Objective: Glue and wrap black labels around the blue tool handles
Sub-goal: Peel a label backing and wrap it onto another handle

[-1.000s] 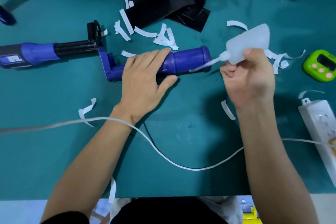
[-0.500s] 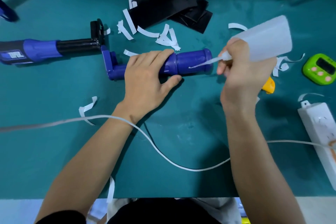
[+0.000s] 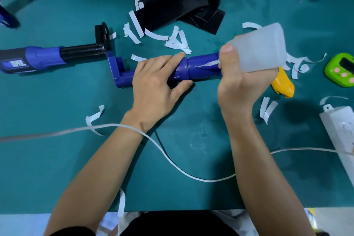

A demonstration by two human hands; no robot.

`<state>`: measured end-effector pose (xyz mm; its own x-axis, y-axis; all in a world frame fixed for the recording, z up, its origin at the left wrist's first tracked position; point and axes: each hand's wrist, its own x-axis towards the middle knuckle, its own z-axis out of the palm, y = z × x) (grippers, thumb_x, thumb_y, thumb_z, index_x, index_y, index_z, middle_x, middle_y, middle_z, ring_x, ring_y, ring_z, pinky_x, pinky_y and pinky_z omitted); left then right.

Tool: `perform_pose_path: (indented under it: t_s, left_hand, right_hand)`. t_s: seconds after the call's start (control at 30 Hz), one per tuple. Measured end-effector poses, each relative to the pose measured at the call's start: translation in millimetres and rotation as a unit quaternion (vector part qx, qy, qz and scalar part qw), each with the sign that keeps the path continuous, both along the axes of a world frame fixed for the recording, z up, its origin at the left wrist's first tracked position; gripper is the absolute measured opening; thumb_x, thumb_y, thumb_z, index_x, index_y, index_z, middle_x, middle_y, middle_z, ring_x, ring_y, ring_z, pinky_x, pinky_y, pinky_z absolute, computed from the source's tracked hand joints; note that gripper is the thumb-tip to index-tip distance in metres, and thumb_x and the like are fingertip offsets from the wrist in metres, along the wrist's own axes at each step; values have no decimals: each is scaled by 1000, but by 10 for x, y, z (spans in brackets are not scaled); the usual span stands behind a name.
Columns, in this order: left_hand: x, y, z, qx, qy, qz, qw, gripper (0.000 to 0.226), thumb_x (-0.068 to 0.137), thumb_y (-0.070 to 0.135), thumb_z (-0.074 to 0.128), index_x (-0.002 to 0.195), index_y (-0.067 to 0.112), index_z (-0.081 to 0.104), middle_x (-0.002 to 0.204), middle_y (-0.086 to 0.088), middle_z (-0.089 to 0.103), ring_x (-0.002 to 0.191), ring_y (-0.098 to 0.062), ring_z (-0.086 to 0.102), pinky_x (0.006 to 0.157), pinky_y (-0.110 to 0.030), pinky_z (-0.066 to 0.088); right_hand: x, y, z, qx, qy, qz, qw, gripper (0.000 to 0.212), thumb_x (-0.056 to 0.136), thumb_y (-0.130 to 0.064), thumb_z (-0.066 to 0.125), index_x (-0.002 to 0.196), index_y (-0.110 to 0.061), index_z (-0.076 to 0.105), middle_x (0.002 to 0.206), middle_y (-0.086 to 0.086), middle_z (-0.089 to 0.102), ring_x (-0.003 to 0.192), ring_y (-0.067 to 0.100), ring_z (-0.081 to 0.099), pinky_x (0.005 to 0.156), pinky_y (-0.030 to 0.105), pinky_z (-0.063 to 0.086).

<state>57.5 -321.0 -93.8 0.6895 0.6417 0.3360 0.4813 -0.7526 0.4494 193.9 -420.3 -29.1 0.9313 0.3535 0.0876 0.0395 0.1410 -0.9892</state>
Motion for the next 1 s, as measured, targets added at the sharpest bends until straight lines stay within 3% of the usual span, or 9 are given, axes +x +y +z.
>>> perform_pose_path:
  t_s: [0.1,1.0]
  left_hand:
    - [3,-6,-5,0,-5,3,1000,57,91,55,74,135,19,69,118,1,71,106,-24,63,95,-33,37]
    - [1,-9,-10,8,2,2,1000,58,93,55,72,139,20,66,118,2,69,105,-21,60,95,-33,36]
  right_hand:
    - [-4,4,49,-3,-4,24,1000,37,85,5,72,80,-29,59,71,-27,67,69,-7,64,65,12,49]
    - [-34,-23,107,5,4,78,997,36,86,7,74,82,-26,61,73,-28,67,71,-6,64,68,11,49]
